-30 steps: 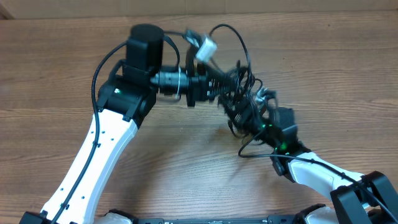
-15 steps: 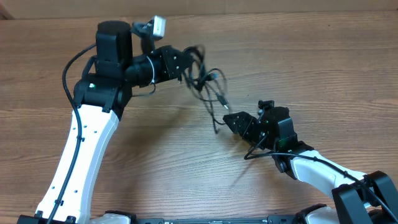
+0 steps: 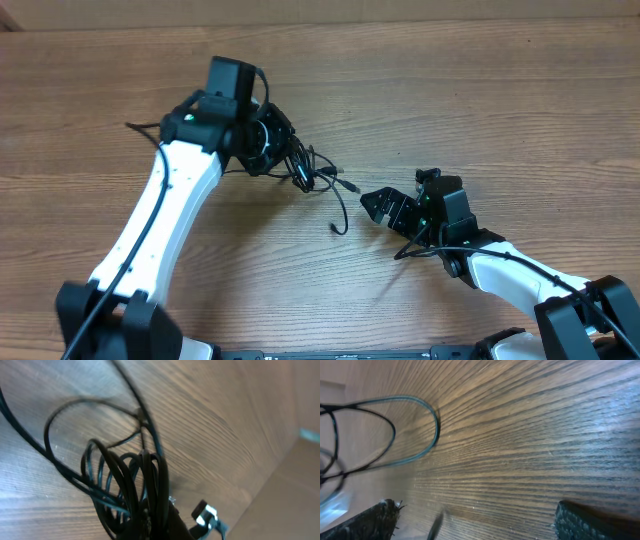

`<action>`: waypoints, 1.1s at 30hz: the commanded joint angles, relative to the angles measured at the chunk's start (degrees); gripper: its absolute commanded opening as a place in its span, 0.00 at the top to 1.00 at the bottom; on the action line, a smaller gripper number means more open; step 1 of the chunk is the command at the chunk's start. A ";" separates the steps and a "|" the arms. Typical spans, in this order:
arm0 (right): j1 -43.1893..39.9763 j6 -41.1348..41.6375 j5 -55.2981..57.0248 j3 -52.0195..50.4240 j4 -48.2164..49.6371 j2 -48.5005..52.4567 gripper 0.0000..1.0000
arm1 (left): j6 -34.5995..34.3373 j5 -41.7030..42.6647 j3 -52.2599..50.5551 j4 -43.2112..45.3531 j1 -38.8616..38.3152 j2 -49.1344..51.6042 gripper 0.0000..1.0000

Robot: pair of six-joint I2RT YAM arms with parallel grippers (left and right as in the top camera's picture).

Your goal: Untangle cables

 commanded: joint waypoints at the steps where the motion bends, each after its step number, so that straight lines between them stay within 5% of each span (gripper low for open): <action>1: -0.44 -0.66 2.27 -0.52 -0.83 0.68 0.00 | -10.56 0.20 1.18 -0.07 -0.61 3.15 0.96; 19: -1.11 -0.68 2.67 -0.52 5.44 -4.00 0.00 | -13.70 4.44 1.18 -1.68 -0.83 8.59 0.96; 27: -1.22 0.90 2.64 -0.52 0.59 -19.80 0.00 | -33.27 5.07 1.18 -4.81 -0.90 8.59 0.96; 33: -0.70 4.92 -5.01 -0.52 1.09 -27.28 0.00 | -38.84 7.06 1.18 -5.68 -0.96 8.59 0.96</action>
